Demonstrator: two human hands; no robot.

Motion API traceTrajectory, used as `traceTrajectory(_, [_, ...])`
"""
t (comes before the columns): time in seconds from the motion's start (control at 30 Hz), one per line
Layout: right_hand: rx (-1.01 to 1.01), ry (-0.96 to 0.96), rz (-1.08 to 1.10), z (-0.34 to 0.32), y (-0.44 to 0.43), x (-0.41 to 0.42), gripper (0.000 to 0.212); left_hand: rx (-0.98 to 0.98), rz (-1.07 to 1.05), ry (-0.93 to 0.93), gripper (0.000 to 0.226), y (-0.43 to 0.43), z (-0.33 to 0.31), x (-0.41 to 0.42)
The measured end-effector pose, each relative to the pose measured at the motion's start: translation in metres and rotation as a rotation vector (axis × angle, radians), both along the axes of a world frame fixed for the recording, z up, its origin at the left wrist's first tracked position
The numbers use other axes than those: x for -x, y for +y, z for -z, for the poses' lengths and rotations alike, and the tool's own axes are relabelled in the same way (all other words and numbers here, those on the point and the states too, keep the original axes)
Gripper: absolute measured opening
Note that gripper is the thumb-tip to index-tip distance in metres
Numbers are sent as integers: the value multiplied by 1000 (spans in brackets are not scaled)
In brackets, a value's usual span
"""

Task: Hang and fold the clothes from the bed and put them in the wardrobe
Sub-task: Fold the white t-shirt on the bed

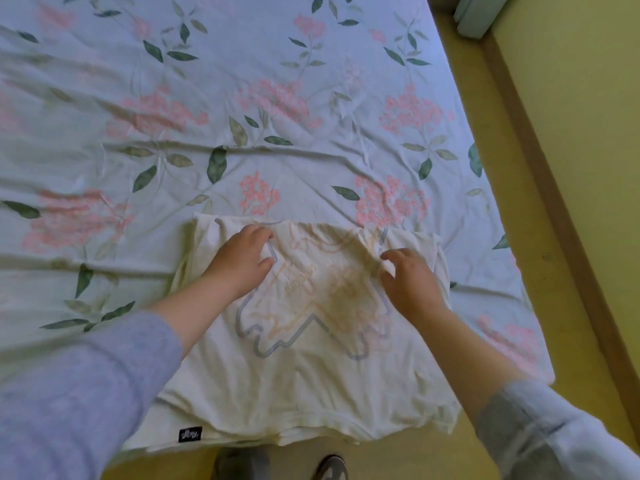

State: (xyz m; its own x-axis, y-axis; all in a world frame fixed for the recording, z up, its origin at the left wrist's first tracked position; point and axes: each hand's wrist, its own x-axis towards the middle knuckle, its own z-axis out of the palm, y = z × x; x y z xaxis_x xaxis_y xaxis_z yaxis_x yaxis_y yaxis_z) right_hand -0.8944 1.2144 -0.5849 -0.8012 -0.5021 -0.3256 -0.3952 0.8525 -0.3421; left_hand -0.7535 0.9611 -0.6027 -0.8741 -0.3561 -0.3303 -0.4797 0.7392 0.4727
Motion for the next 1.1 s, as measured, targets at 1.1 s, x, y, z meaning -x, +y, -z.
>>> traceTrajectory(1.1, [-597, 142, -10, 38, -50, 106, 16, 109, -75, -265, 11, -164, 42, 40])
